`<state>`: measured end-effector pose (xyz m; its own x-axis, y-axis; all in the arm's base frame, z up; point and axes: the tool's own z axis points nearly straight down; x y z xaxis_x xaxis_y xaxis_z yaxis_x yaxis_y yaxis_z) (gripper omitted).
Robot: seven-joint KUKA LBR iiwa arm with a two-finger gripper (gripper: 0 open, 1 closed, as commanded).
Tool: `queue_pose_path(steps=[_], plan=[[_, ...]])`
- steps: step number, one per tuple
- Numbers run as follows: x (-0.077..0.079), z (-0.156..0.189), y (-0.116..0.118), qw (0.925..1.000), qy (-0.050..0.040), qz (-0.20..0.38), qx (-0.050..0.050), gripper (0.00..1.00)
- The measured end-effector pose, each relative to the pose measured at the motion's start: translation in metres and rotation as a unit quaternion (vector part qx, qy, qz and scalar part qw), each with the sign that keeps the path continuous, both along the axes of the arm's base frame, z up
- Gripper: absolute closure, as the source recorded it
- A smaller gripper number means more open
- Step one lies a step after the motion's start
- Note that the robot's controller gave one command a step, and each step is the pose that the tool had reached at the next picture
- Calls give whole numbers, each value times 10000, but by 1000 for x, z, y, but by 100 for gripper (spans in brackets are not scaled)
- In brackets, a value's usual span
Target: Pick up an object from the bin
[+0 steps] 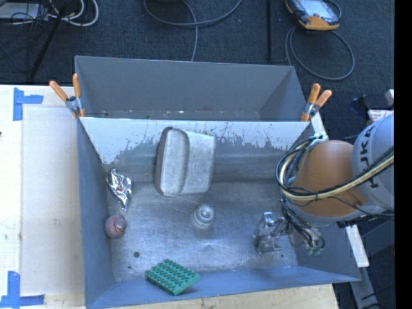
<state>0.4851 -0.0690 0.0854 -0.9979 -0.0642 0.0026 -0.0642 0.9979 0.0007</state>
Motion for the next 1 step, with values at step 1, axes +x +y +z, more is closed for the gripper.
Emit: queue_pose_path(steps=[1], plan=[[0,0,0,10000,0,6,-1,0]])
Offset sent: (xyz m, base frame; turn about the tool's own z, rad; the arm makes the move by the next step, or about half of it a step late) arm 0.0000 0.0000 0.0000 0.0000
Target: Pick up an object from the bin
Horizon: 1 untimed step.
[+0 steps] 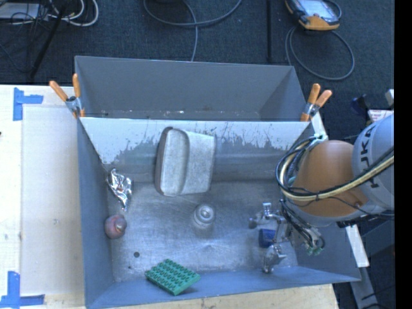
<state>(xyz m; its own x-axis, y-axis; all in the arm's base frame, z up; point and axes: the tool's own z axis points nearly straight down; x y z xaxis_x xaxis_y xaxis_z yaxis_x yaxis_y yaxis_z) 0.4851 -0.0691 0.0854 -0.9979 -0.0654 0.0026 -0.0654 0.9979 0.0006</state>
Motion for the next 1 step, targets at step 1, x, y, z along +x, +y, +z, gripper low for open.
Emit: queue_pose_path(steps=[1], plan=[[74,-14,-76,10000,-33,-25,-6,0]])
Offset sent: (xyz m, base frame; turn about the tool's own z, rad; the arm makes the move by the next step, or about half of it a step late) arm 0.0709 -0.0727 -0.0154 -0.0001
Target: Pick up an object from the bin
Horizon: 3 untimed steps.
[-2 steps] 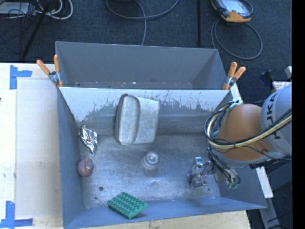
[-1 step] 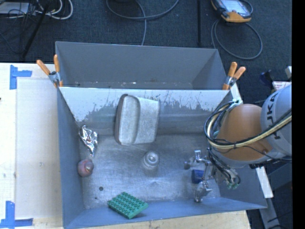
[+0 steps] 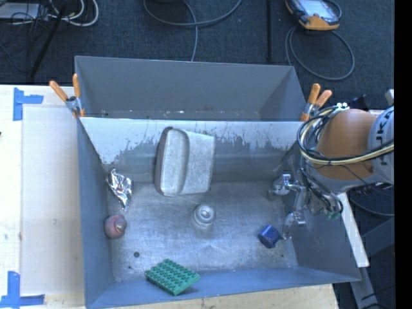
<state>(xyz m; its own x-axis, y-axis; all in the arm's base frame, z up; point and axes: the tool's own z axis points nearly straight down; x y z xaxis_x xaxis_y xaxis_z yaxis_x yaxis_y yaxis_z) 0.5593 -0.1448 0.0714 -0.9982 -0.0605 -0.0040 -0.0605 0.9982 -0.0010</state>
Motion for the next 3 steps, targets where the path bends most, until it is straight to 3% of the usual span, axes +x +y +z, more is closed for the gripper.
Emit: queue_pose_path(steps=[1,2,3], plan=[[-56,5,4,9806,43,1962,12,0],[-56,4,51,9852,35,1716,21,0],[-56,4,49,9850,36,1725,8,100]])
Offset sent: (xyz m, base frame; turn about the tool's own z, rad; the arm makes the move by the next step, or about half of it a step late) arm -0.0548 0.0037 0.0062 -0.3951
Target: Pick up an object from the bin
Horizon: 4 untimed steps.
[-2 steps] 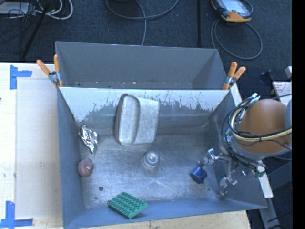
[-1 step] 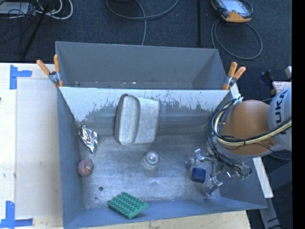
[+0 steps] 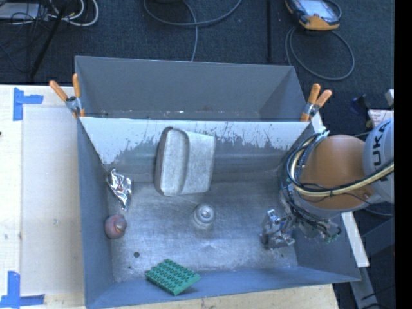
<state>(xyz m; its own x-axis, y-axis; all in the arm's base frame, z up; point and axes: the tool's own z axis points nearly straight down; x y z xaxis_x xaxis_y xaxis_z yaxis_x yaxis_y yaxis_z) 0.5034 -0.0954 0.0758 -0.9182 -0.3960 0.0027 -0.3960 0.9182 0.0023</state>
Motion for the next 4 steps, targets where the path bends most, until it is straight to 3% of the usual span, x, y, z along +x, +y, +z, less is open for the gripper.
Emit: queue_pose_path(steps=[1,2,3,4], plan=[[0,0,0,10000,-6,5,1,0],[45,38,-63,9998,-63,166,-28,0],[15,-3,-46,9856,-60,1688,100,0],[13,-2,-53,9858,-14,1677,56,100]])
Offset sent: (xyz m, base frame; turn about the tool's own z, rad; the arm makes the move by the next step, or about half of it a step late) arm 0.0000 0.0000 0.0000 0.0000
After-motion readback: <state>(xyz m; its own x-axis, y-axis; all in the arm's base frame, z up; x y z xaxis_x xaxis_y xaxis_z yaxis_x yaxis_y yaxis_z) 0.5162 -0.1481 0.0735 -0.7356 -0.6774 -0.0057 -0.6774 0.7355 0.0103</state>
